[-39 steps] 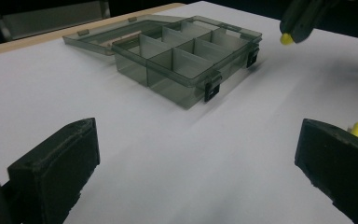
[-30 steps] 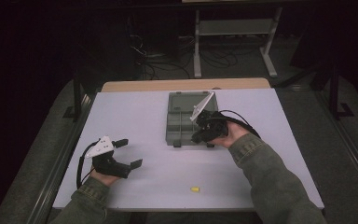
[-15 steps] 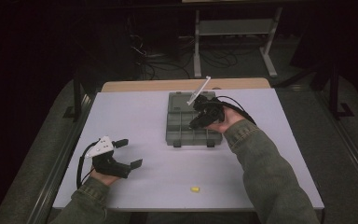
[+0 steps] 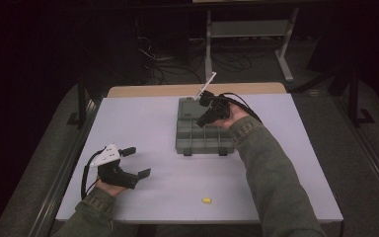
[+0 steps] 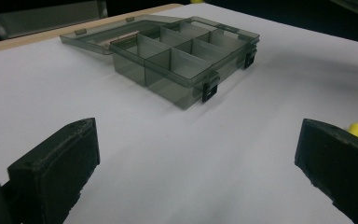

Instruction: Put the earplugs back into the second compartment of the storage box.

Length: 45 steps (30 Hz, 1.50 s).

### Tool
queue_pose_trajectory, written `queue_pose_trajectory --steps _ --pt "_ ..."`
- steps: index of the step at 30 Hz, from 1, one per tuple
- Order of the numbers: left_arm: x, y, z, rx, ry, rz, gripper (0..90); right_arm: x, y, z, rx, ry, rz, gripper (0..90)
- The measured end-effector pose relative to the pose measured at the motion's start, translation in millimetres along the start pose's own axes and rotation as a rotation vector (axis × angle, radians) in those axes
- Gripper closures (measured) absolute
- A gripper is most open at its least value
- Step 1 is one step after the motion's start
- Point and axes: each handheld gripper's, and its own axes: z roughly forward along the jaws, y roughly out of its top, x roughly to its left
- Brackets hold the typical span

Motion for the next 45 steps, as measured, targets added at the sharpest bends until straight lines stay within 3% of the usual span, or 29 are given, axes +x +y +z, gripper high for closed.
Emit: queue_pose_trajectory --steps 5,13,27,30,31,37,40,42,45 --pt "0.2 -0.1 0.0 -0.001 -0.003 0.001 0.0 -18.6 3.0 18.0 0.021 -0.018 0.036 80.7" --pt "0.4 -0.2 0.7 -0.002 -0.007 -0.001 0.0 -36.5 2.2 37.9 0.037 -0.029 0.072 80.6" --pt "0.1 -0.2 1.7 0.003 -0.015 0.005 0.0 -42.6 0.3 61.5 0.054 -0.015 0.090 78.1" --pt "0.2 -0.1 1.7 0.003 -0.015 0.008 0.0 -42.2 0.1 62.7 0.054 -0.024 0.093 70.2" --pt "0.1 -0.2 1.7 0.004 -0.015 0.008 0.0 -41.6 0.0 62.7 0.059 -0.022 0.093 59.1" --pt "-0.1 -0.2 1.9 0.005 -0.015 0.009 0.0 -39.9 0.3 56.6 0.037 -0.004 0.107 48.1" --pt "-0.1 -0.1 2.1 0.006 -0.014 0.010 0.0 -34.1 1.4 48.9 0.017 -0.013 0.099 34.7" --pt "-0.8 0.0 2.2 0.006 -0.013 0.010 0.0 -31.4 2.0 45.4 0.025 -0.031 0.112 21.8" --pt "-1.9 0.4 2.3 0.006 -0.012 0.017 0.0 -26.7 1.0 40.7 0.057 -0.046 0.109 16.9"
